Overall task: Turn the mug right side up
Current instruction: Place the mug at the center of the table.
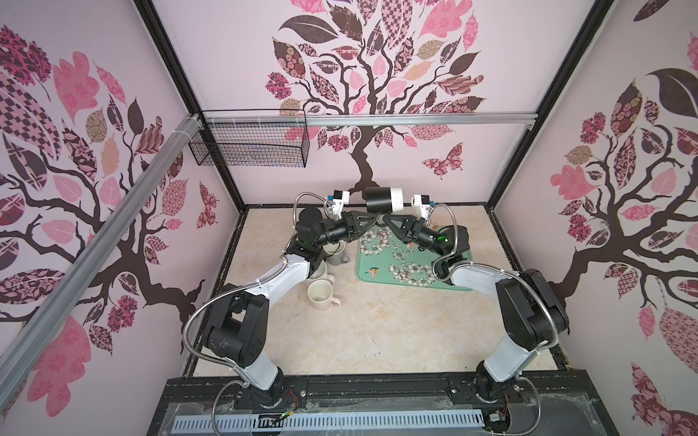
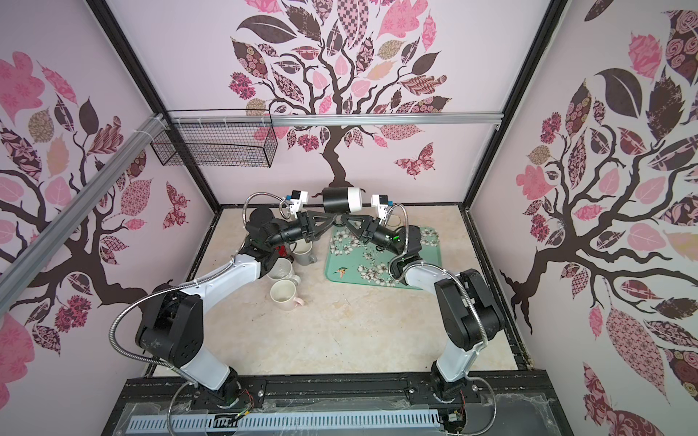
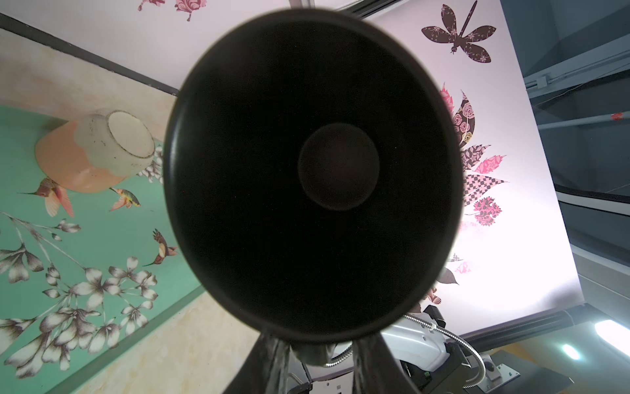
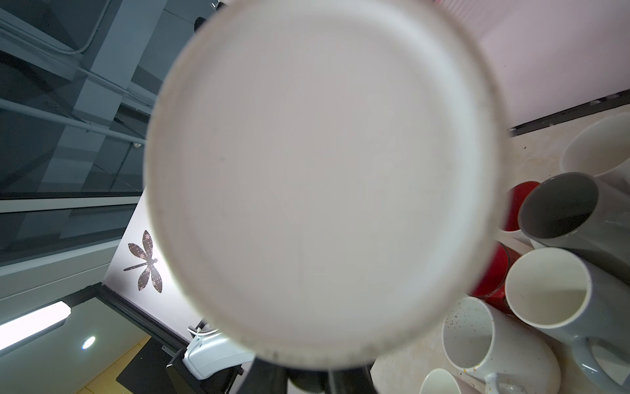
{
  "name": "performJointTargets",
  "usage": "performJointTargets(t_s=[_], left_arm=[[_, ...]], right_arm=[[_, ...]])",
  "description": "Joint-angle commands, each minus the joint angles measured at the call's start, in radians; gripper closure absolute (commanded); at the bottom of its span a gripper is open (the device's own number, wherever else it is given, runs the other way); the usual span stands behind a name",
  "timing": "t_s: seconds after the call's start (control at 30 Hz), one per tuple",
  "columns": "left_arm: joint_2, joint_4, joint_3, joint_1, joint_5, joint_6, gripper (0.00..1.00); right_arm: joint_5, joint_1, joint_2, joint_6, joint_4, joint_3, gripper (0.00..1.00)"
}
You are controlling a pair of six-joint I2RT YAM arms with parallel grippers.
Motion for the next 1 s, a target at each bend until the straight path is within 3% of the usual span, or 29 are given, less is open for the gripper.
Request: performJointTargets(t_s=[0.0,0.17,0.37,0.4,0.5,0.6,0.7,0.87,0.97], left_arm=[[0.015,0.043,0.077,-0.009,0.033,0.021,0.68],[0.019,-0.092,0.107,-0.016,0.038,0.125,0.69],[0.021,-0.034,0.084,-0.011,0.027,0.117,1.0],[0.015,-0.032,0.08,-0.008,0.026,0.122,1.0],[0.0,-0.037,0.055,0.003,0.006,0.14,1.0],[-0.021,-0.105,0.034,0.008,-0.007,0.193,1.0],[-0.041,-0.226,0.013,0.008,-0.027,0.287,1.0],[-0.063,-0.426,-0.024,0.01,-0.086,0.42,1.0],[-0.074,-0.548,-0.05,0.01,-0.143,0.484,1.0]], right_arm=[[-0.01,0.021,0.015,-0.019,0.045,0.033,1.0],[-0.01,0.026,0.014,-0.035,0.007,0.035,1.0],[-0.013,0.026,0.019,-0.059,-0.042,0.034,1.0],[-0.011,0.026,0.013,-0.075,-0.067,0.028,0.98],[-0.003,0.025,-0.02,-0.166,-0.207,0.013,0.84],[0.024,0.024,-0.068,-0.292,-0.405,0.006,0.59],[0.066,0.023,-0.113,-0.429,-0.616,0.015,0.46],[0.161,0.022,-0.149,-0.64,-0.969,0.058,0.38],[0.238,0.023,-0.175,-0.717,-1.075,0.036,0.37]])
